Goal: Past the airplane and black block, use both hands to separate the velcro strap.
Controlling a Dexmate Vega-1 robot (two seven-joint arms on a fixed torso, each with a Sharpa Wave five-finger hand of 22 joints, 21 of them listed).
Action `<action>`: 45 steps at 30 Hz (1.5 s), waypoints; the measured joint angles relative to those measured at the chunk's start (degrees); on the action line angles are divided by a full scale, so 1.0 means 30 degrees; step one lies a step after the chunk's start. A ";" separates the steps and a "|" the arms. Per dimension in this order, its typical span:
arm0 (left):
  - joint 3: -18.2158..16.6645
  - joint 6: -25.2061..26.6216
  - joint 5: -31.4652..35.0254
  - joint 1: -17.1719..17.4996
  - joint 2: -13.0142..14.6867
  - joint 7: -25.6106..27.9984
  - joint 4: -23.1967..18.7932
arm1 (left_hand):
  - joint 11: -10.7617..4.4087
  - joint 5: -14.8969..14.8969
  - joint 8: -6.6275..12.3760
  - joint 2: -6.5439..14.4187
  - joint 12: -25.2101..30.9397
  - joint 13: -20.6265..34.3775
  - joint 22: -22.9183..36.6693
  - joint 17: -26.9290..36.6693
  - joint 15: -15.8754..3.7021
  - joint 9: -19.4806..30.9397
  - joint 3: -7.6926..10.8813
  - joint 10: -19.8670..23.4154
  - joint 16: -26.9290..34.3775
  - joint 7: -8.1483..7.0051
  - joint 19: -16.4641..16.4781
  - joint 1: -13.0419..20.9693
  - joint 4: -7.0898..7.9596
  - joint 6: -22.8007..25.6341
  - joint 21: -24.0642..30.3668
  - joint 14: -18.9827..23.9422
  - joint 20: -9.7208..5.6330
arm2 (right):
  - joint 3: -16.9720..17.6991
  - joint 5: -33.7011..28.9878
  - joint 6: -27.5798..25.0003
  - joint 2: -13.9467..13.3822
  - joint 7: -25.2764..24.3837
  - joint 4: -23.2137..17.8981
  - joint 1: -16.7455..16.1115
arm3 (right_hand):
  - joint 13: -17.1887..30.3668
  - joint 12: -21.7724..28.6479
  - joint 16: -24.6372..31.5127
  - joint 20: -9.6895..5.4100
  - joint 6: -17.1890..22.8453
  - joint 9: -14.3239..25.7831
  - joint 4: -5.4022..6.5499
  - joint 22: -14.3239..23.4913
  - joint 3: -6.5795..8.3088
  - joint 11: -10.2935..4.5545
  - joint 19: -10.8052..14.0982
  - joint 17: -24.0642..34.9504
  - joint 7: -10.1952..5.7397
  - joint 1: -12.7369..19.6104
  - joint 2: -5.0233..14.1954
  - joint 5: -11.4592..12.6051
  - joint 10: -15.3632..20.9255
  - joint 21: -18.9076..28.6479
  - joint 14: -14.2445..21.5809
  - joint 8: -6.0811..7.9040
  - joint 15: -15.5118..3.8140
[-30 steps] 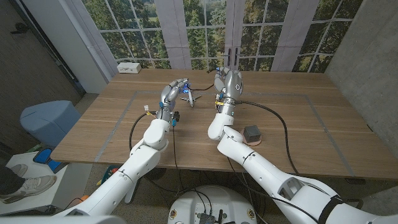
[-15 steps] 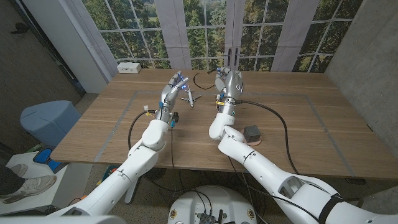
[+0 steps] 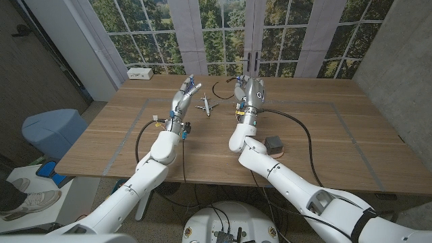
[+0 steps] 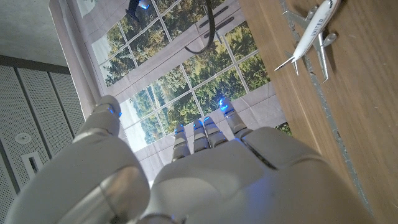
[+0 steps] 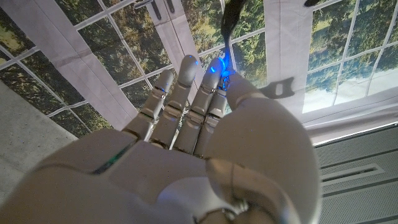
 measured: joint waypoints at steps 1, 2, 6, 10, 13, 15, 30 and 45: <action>-0.0008 -0.0158 -0.0083 -0.0007 -0.0006 -0.0106 0.0033 | -0.0030 0.0000 0.0000 0.0155 0.0000 -0.0081 0.0001 -0.0014 0.0035 -0.0023 -0.0001 -0.0030 0.0000 -0.0024 -0.0035 -0.0155 0.0105 0.0024 -0.0058 -0.0102 -0.0046 | -0.0066 0.0030 -0.0128 -0.0072 0.0063 -0.0112 0.0001 | 0.0000 0.0000 -0.0043 -0.0063 -0.0013 0.0001 0.0000 0.0000 0.0000 0.0000 0.0063 0.0000 -0.0013 -0.0016 0.0016 0.0000 0.0000 0.0047 0.0001 -0.0078 0.0000; -0.0042 -0.0428 -0.0249 -0.0035 -0.0047 -0.0289 0.0177 | -0.0076 0.0000 0.0000 0.0338 0.0000 -0.0170 0.0000 -0.0014 0.0000 -0.0028 0.0002 -0.0076 0.0000 -0.0024 -0.0019 -0.0338 0.0205 0.0024 -0.0127 -0.0125 -0.0106 | -0.0186 0.0104 -0.0426 -0.0197 0.0227 -0.0319 0.0002 | 0.0000 0.0000 -0.0043 -0.0062 -0.0074 0.0001 -0.0027 -0.0044 0.0027 -0.0022 0.0068 0.0000 -0.0073 -0.0154 0.0148 -0.0001 -0.0021 0.0116 0.0001 -0.0120 0.0000; -0.0155 -0.1185 -0.0827 -0.0119 -0.0190 -0.0905 0.0700 | -0.0206 0.0000 0.0000 0.1153 0.0000 -0.0533 0.0001 -0.0014 -0.0001 -0.0028 -0.0001 -0.0205 0.0093 0.0092 0.0121 -0.1258 0.0785 0.0141 -0.0385 -0.0327 -0.0244 | -0.0528 0.0347 -0.1669 -0.0589 0.0917 -0.0970 0.0002 | 0.0081 -0.0070 -0.0212 -0.0057 -0.0105 0.0001 -0.0021 -0.0097 0.0141 0.0006 0.0343 -0.0001 -0.0103 -0.0274 0.0027 -0.0001 -0.0215 0.0233 0.0001 -0.0120 0.0000; -0.0273 -0.1802 -0.1293 -0.0189 -0.0336 -0.1382 0.1079 | -0.0205 0.0001 -0.0071 0.1761 0.0000 -0.0758 0.0002 -0.0105 0.0027 -0.0027 0.0028 -0.0204 0.0093 0.0196 0.0049 -0.1916 0.1115 0.0092 -0.0567 -0.0505 -0.0374 | -0.0816 0.0537 -0.3013 -0.0889 0.1719 -0.1648 0.0010 | 0.0081 -0.0141 -0.0265 -0.0126 -0.0178 0.0000 -0.0077 -0.0096 0.0242 -0.0099 0.0412 -0.0001 -0.0176 -0.0274 0.0027 -0.0001 -0.0309 0.0257 0.0002 -0.0120 0.0000; -0.0344 -0.2104 -0.1506 -0.0205 -0.0413 -0.1610 0.1267 | -0.0205 0.0001 -0.0071 0.2152 0.0000 -0.0861 0.0002 -0.0105 -0.0002 -0.0027 0.0077 -0.0204 0.0094 0.0271 0.0151 -0.2306 0.1342 0.0167 -0.0649 -0.0533 -0.0476 | -0.0995 0.0643 -0.3958 -0.1084 0.2300 -0.2072 0.0058 | 0.0082 -0.0141 -0.0398 -0.0127 -0.0207 -0.0001 -0.0024 -0.0096 0.0294 -0.0099 0.0412 -0.0001 -0.0204 -0.0274 0.0026 -0.0004 -0.0309 0.0257 -0.0020 -0.0120 0.0023; -0.0427 -0.2361 -0.1684 -0.0213 -0.0502 -0.1778 0.1421 | -0.0205 0.0022 -0.0072 0.2491 0.0000 -0.0947 -0.0082 -0.0104 -0.0001 -0.0026 0.0163 -0.0204 0.0093 0.0502 0.0151 -0.2644 0.1575 0.0127 -0.0764 -0.0534 -0.0476 | -0.1143 0.0746 -0.4865 -0.1230 0.2876 -0.2405 0.0106 | 0.0081 -0.0141 -0.0438 -0.0127 -0.0207 -0.0002 -0.0024 -0.0095 0.0294 -0.0099 0.0411 -0.0001 -0.0203 -0.0377 0.0130 -0.0008 -0.0309 0.0332 -0.0081 -0.0120 0.0083; -0.0827 -0.3438 -0.2433 -0.0058 -0.0902 -0.2397 0.1833 | 0.0034 0.0638 -0.0071 0.3265 0.0151 -0.1222 -0.0033 -0.0277 0.0072 -0.0024 0.2127 -0.0096 0.0374 0.1737 0.0670 -0.3402 0.3418 0.0540 -0.1191 -0.0459 -0.0647 | -0.2344 0.1377 -1.0093 -0.2197 0.6416 -0.4390 0.0929 | 0.0258 -0.0216 -0.0915 -0.0127 -0.0345 -0.0005 -0.0028 -0.0185 0.0608 -0.0100 0.0409 -0.0026 -0.0339 -0.0477 0.0230 -0.0015 -0.0514 0.0331 -0.0169 -0.0264 0.0037; -0.1115 -0.3454 -0.2448 0.0446 -0.1031 -0.2084 0.1309 | 0.0035 0.0680 -0.0070 0.3264 0.0151 -0.1221 -0.0087 -0.0277 0.0071 -0.0022 0.3236 -0.0095 0.0373 0.1901 0.0804 -0.3402 0.3821 0.0431 -0.1264 -0.0460 -0.0645 | -0.3544 0.2078 -1.3846 -0.2862 0.8671 -0.5328 0.1927 | 0.0126 -0.0681 -0.2887 -0.0267 -0.0911 0.0090 -0.0104 -0.0181 0.1108 -0.0143 0.0266 -0.1334 -0.0670 -0.0675 0.0174 -0.0018 -0.1169 0.0609 -0.0951 -0.0566 0.0272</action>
